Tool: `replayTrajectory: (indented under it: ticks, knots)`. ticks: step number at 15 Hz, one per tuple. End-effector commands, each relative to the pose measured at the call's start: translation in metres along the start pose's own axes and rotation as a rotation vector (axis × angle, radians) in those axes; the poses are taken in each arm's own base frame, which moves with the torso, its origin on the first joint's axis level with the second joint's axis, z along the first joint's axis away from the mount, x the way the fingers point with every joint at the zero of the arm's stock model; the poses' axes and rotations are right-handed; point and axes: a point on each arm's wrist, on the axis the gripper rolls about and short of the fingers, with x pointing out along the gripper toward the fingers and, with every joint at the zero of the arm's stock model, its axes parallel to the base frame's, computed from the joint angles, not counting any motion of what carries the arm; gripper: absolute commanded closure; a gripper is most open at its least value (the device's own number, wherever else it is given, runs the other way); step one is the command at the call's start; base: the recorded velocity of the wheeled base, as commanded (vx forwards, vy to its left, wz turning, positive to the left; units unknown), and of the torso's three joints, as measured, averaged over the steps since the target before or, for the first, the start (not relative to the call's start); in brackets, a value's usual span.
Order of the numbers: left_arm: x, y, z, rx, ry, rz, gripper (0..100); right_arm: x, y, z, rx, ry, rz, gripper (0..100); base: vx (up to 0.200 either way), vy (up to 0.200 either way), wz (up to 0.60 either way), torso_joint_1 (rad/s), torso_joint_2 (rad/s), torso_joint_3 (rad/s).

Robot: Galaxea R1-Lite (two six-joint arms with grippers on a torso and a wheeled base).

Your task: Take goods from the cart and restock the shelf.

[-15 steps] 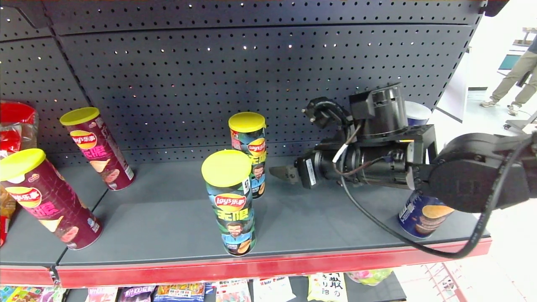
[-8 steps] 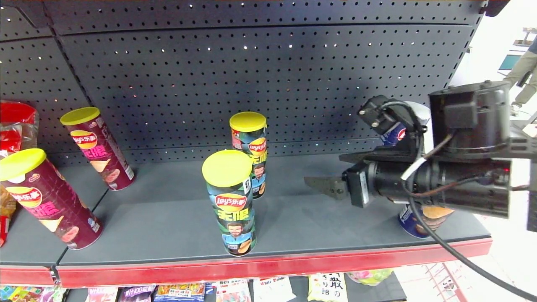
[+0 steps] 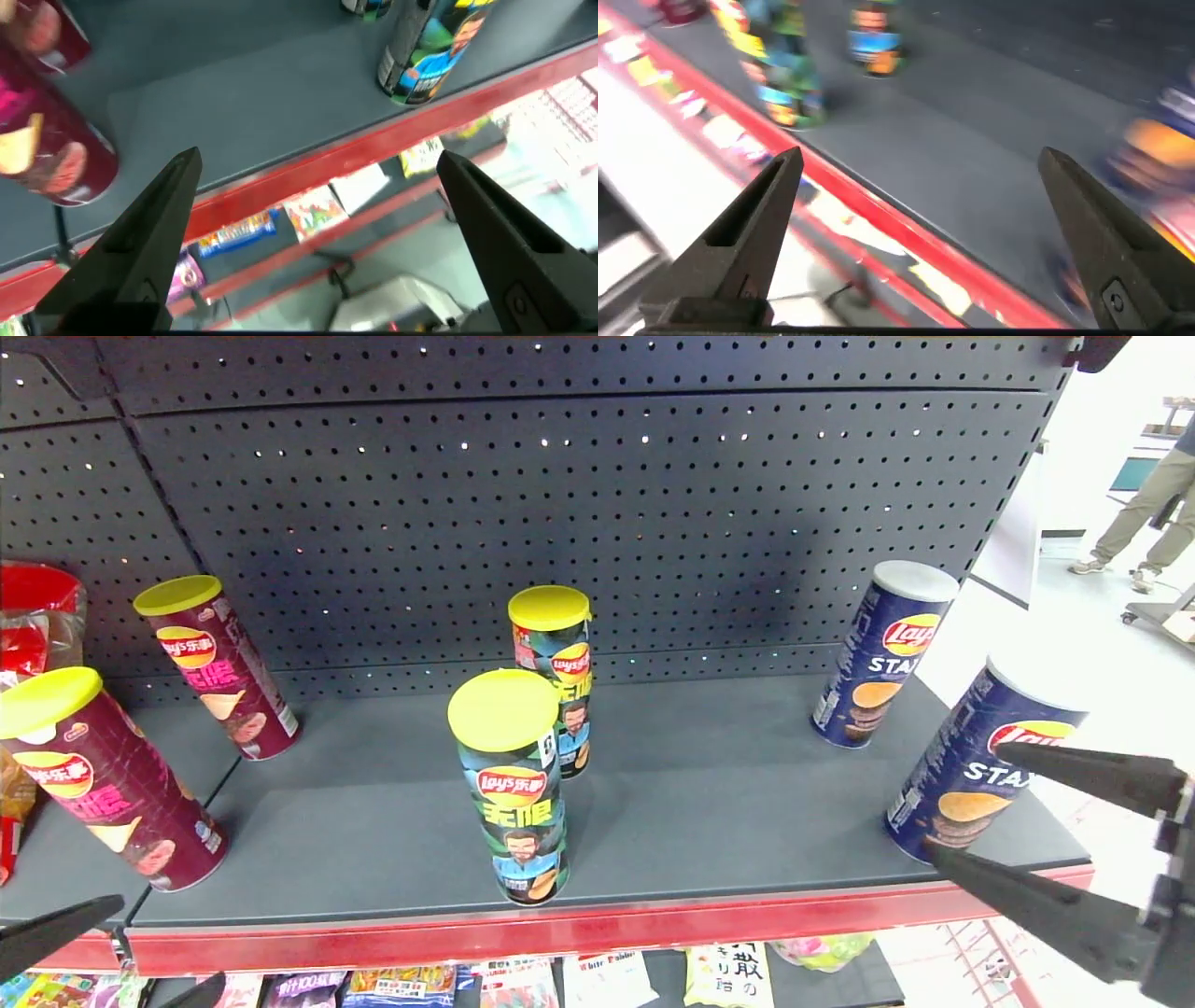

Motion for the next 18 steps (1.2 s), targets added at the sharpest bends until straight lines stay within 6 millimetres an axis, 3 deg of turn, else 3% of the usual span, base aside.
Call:
replayTrajectory:
  ticks: [1, 5, 8, 15, 18]
  knots:
    - [0.036, 0.007, 0.010, -0.040, 0.159, -0.078, 0, -0.070, -0.013, -0.050, 0.034, -0.081, -0.338, 0, 0.000, 0.000, 0.00, 0.000, 0.00, 0.000]
    - [0.072, 0.008, 0.017, -0.053, 0.297, -0.145, 0, -0.109, -0.002, -0.090, 0.064, -0.017, -0.482, 0, 0.000, 0.000, 0.00, 0.000, 0.00, 0.000]
    - [0.100, 0.006, 0.022, -0.040, 0.380, -0.181, 0, -0.117, 0.004, -0.115, 0.073, -0.019, -0.509, 0, 0.000, 0.000, 0.00, 0.000, 0.00, 0.000]
    - [0.158, 0.004, 0.026, 0.006, 0.442, -0.135, 0, -0.115, 0.006, -0.126, 0.079, -0.005, -0.535, 0, 0.000, 0.000, 0.00, 0.000, 0.00, 0.000]
    - [0.172, -0.002, 0.021, 0.029, 0.456, -0.127, 0, -0.115, 0.007, -0.129, 0.079, -0.009, -0.538, 0, 0.000, 0.000, 0.00, 0.000, 0.00, 0.000]
